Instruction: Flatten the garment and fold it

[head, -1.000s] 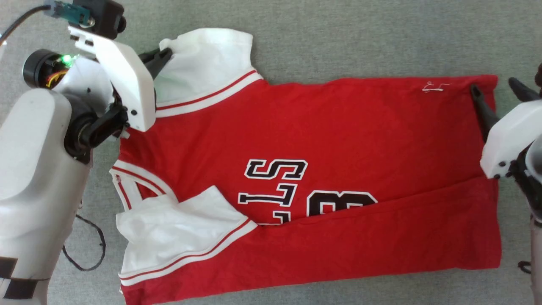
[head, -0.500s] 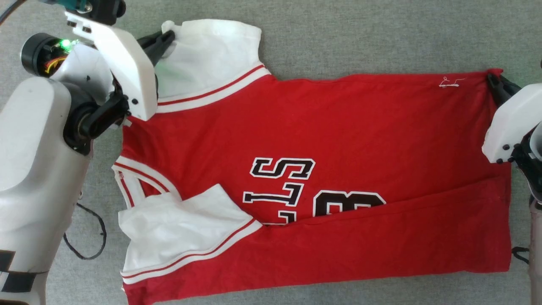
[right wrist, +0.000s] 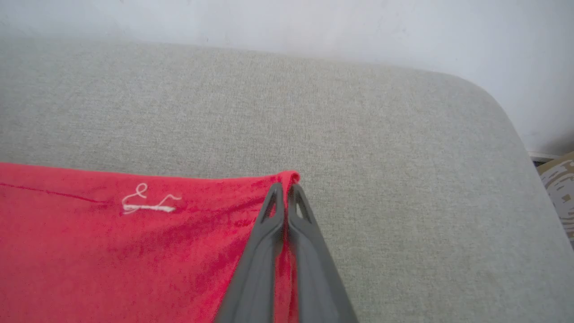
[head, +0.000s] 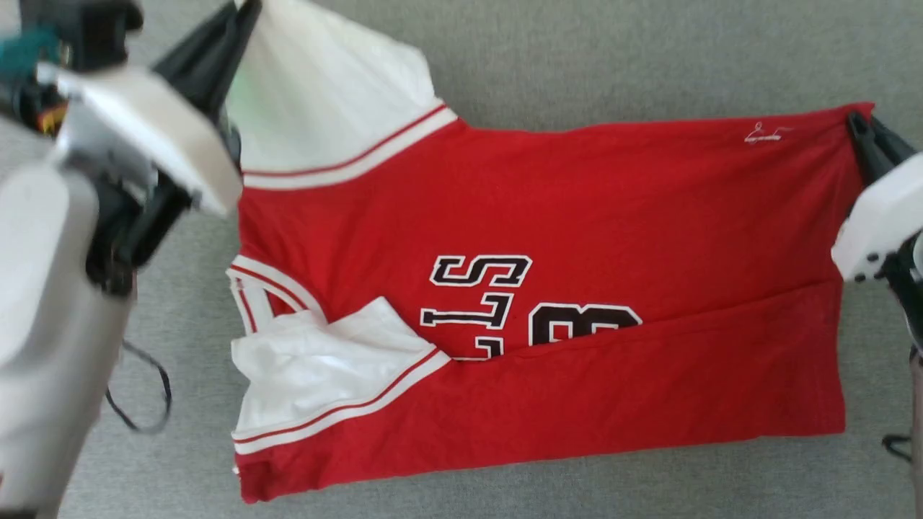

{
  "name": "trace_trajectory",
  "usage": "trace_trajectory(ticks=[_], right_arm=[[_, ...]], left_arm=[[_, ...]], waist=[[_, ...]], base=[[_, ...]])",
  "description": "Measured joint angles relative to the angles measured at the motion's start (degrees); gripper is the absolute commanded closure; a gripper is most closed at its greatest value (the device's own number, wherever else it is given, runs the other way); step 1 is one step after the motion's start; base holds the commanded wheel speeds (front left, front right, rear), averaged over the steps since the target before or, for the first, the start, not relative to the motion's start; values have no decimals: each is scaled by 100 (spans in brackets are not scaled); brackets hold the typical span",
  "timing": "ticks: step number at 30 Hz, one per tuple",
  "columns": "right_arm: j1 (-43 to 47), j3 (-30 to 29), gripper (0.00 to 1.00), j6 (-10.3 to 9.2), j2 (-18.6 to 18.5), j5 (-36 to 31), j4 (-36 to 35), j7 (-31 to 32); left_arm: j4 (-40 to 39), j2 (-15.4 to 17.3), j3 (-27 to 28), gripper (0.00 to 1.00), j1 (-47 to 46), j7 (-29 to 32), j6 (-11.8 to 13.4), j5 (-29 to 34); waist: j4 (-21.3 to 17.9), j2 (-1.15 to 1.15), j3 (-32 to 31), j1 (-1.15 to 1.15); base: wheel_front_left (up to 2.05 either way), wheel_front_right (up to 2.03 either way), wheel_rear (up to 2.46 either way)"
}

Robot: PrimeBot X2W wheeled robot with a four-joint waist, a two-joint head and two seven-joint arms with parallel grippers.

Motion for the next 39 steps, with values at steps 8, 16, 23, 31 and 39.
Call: trace_trajectory(ticks=[8, 16, 23, 31, 39], right_arm=[[1107, -185, 100, 0, 20, 367, -424, -463], [2355, -488, 100, 0, 435, 595, -761, -743], [2872, -534, 100, 0, 658, 622, -611, -868], [2864, -389, 0, 0, 728, 491, -182, -891], [2882, -577, 0, -1, 770, 576, -493, -833]], left_arm=[[-1305, 344, 320, 100, 1858, -357, 343, -386], [-2284, 542, 621, 100, 3957, -770, 802, -758], [-2165, 363, 372, 100, 4994, -858, 871, -1058], [-1318, 45, 43, 55, 4771, -836, 764, -987], [-1374, -207, 377, 0, 4717, -1397, 901, -1076]], waist=[[84, 1, -609, -1], [239, 1, -1064, -2], [358, 1, -1240, -1], [399, 1, -1363, 0], [381, 1, -1510, 0]], base=[[0, 0, 0], [0, 0, 0], [0, 0, 0], [0, 0, 0], [0, 0, 0]])
